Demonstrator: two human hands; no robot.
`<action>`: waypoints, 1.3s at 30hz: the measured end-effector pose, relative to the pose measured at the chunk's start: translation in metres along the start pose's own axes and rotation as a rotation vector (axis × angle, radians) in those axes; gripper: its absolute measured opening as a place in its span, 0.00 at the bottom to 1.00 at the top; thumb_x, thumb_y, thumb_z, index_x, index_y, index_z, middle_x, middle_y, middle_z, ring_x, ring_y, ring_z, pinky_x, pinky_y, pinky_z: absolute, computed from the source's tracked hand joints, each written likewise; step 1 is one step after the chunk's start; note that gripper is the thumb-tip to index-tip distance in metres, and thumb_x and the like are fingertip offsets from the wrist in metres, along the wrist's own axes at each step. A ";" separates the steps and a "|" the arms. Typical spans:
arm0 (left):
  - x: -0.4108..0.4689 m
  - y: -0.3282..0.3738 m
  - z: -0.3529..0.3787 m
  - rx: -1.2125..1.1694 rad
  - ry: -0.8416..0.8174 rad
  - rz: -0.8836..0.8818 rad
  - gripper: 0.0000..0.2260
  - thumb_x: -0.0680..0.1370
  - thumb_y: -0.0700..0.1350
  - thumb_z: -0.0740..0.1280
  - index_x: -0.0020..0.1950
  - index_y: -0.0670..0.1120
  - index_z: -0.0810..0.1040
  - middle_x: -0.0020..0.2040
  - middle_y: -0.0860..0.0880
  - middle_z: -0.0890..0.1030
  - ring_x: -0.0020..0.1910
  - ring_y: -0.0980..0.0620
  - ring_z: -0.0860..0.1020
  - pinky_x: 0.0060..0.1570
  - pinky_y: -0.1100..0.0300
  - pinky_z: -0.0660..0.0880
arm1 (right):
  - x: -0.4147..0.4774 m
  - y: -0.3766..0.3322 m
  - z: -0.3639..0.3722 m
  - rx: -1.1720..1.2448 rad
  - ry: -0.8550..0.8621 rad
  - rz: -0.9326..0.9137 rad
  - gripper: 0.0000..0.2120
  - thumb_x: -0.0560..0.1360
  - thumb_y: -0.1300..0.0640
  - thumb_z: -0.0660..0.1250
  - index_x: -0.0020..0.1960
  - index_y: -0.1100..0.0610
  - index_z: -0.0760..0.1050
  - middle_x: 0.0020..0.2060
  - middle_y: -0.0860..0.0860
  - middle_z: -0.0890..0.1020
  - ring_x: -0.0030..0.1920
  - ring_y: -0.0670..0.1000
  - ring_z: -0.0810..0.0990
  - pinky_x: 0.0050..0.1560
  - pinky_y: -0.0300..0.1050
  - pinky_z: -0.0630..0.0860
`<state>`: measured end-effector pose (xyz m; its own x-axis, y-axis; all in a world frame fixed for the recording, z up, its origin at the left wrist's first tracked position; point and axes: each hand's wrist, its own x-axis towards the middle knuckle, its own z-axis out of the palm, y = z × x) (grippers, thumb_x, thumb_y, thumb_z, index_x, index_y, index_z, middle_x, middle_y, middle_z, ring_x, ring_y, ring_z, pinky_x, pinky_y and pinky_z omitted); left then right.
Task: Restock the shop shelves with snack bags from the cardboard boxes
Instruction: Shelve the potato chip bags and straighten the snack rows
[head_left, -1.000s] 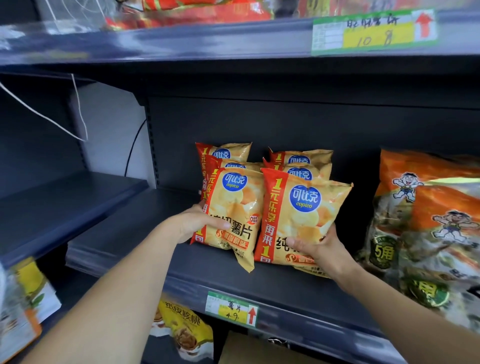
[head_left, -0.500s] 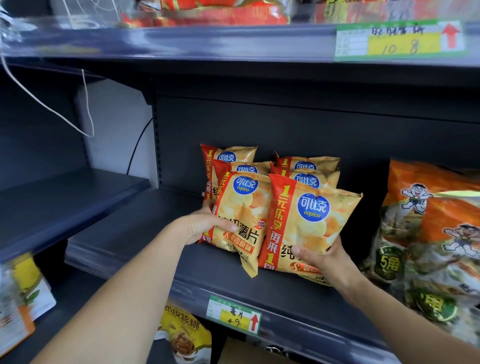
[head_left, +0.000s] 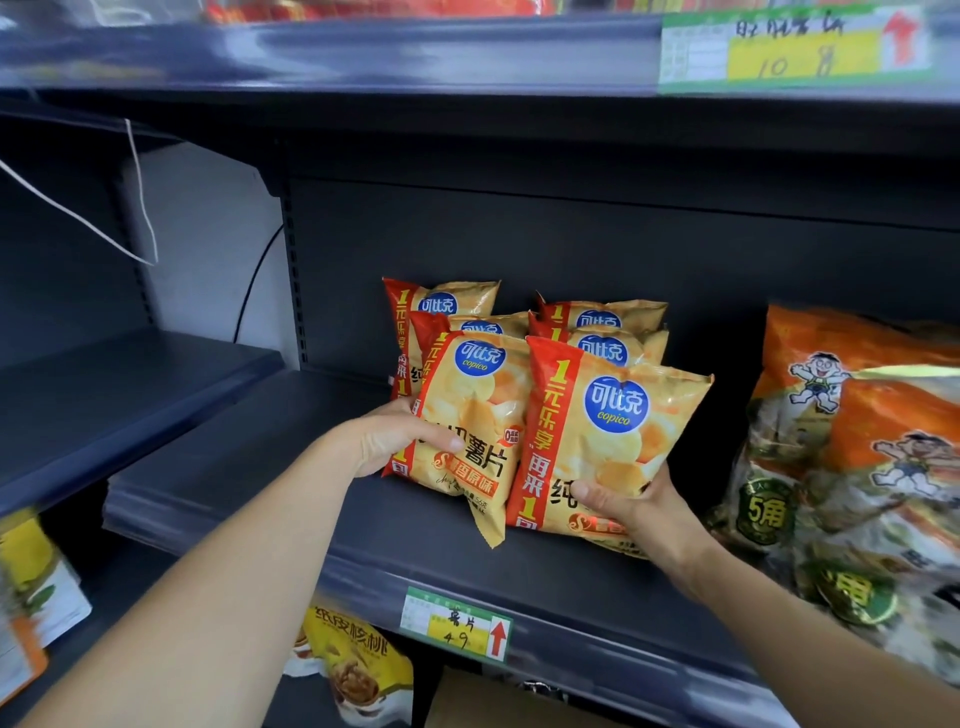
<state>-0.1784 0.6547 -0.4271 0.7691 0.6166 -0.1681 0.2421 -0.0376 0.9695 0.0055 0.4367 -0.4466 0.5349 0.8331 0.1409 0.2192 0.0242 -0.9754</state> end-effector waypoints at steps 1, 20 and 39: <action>0.000 0.000 0.000 0.006 0.011 0.005 0.32 0.58 0.43 0.78 0.62 0.44 0.77 0.55 0.46 0.84 0.56 0.46 0.81 0.61 0.46 0.74 | 0.000 0.000 0.000 0.002 0.001 0.003 0.37 0.64 0.54 0.78 0.63 0.42 0.58 0.55 0.37 0.76 0.52 0.37 0.75 0.55 0.38 0.68; -0.035 0.006 -0.040 0.093 0.065 0.047 0.26 0.60 0.42 0.79 0.57 0.44 0.80 0.53 0.45 0.84 0.53 0.46 0.83 0.54 0.51 0.78 | -0.005 -0.003 0.000 0.014 -0.017 0.046 0.34 0.66 0.53 0.76 0.63 0.43 0.57 0.51 0.35 0.74 0.47 0.36 0.74 0.58 0.40 0.66; -0.021 -0.011 -0.036 0.042 0.344 0.100 0.32 0.66 0.40 0.76 0.65 0.51 0.65 0.55 0.49 0.81 0.54 0.50 0.80 0.58 0.51 0.75 | -0.001 -0.005 0.021 0.065 0.060 0.031 0.27 0.70 0.62 0.74 0.58 0.45 0.61 0.46 0.38 0.76 0.42 0.36 0.75 0.29 0.21 0.71</action>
<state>-0.2189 0.6703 -0.4277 0.5476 0.8367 0.0037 0.2052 -0.1386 0.9688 -0.0131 0.4467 -0.4452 0.5889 0.7995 0.1182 0.1493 0.0362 -0.9881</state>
